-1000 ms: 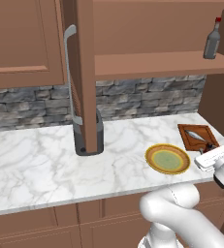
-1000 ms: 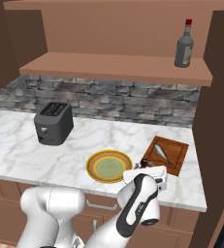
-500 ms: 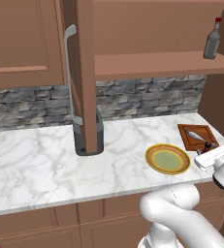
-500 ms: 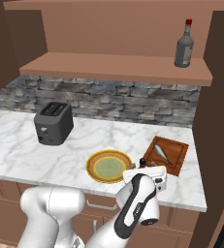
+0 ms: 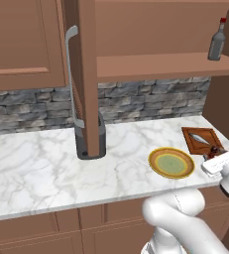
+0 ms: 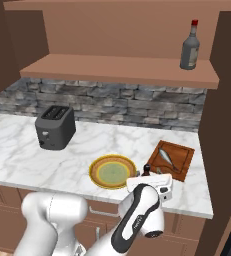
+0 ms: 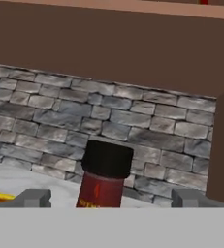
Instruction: Pick the fish from the plate and place it on the cutting board. Then pick the condiment bottle from the cabinet and place it next to the cutting board.
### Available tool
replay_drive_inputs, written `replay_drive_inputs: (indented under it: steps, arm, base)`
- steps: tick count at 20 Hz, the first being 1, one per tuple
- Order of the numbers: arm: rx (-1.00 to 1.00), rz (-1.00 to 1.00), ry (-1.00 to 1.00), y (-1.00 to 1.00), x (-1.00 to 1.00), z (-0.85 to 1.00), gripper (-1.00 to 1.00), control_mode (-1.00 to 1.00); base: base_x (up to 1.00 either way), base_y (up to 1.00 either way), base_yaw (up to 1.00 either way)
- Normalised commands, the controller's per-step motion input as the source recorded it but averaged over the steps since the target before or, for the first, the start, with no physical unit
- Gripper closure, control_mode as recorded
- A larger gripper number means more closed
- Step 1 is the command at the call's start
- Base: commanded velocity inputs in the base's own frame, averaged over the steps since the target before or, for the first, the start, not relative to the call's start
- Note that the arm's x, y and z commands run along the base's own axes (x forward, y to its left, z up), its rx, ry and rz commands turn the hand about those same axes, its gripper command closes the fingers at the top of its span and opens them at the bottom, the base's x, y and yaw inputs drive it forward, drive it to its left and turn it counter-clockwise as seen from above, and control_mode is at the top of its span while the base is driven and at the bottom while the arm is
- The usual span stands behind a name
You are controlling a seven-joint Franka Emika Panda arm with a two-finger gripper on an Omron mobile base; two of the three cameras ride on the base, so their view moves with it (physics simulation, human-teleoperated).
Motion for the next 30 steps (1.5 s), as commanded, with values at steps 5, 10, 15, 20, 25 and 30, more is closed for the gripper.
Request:
replay_drive_inputs:
  steps: [5,10,15,20,25,30]
  arm:
    - [0.00,0.00,-0.02,-0.06,-0.33,0.00,-1.00,-1.00]
    - [0.00,0.00,0.00,0.00,-0.33,0.00,-1.00,-1.00]
    - [0.00,0.00,0.00,0.00,-0.40,0.06,-1.00,-1.00]
    - [-0.07,0.00,0.00,0.00,-0.38,0.31,-1.00,-1.00]
    - [-0.21,0.00,0.00,0.00,-0.39,0.43,-1.00,-1.00]
    - [-0.31,0.00,0.00,0.00,-0.43,0.43,-1.00,-1.00]
  base:
    - [0.00,0.00,0.00]
    - [0.00,0.00,0.00]
    - [0.00,0.00,0.00]
    - [0.00,0.00,0.00]
    - [0.00,0.00,0.00]
    - [0.00,0.00,0.00]
